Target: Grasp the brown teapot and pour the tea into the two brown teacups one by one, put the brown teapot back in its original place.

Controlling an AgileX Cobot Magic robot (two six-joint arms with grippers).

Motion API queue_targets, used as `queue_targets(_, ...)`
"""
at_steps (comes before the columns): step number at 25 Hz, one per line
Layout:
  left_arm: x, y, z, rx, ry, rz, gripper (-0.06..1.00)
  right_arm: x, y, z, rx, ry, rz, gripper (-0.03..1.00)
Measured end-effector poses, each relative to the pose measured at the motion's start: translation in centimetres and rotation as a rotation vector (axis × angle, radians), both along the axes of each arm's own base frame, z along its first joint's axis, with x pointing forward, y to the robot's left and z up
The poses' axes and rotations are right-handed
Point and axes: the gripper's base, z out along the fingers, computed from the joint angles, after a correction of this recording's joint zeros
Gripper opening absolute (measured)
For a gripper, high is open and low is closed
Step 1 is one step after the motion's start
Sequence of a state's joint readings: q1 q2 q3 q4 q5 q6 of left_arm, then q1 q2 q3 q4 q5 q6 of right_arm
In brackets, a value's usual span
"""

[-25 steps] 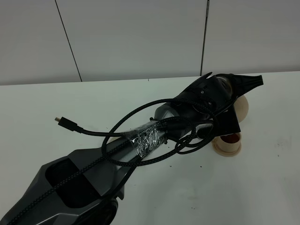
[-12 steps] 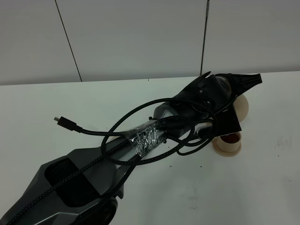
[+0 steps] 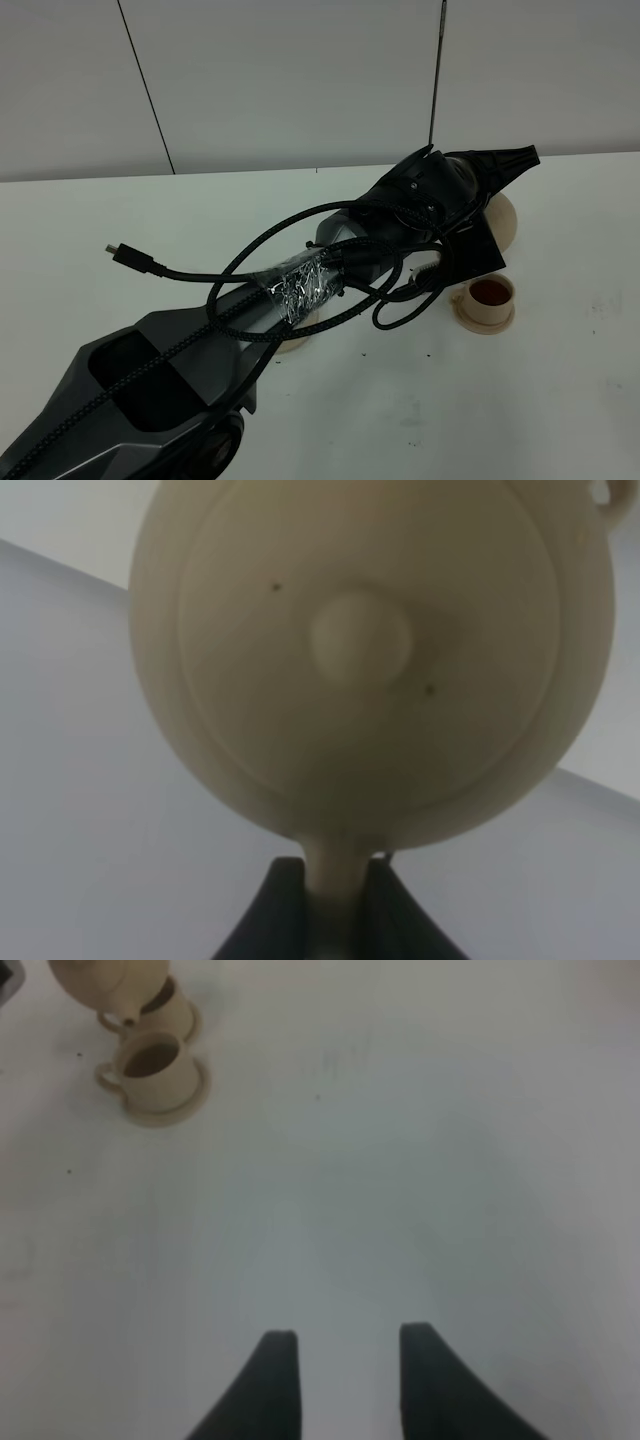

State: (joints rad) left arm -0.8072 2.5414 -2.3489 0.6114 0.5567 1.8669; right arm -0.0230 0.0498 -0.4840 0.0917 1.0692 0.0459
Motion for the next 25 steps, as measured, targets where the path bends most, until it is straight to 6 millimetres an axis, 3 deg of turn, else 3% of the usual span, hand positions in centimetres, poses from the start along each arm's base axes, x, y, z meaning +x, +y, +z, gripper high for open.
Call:
queue_targets(16, 0.0, 0.6, 0.0, -0.066, 0.081, 0.09, 0.17, 0.0, 0.0, 0.0, 0.0, 0.0, 0.0, 0.24)
queue_targets(25, -0.2, 1.7, 2.9, -0.114, 0.095, 0.172, 0.17, 0.0, 0.0, 0.0, 0.0, 0.0, 0.0, 0.24)
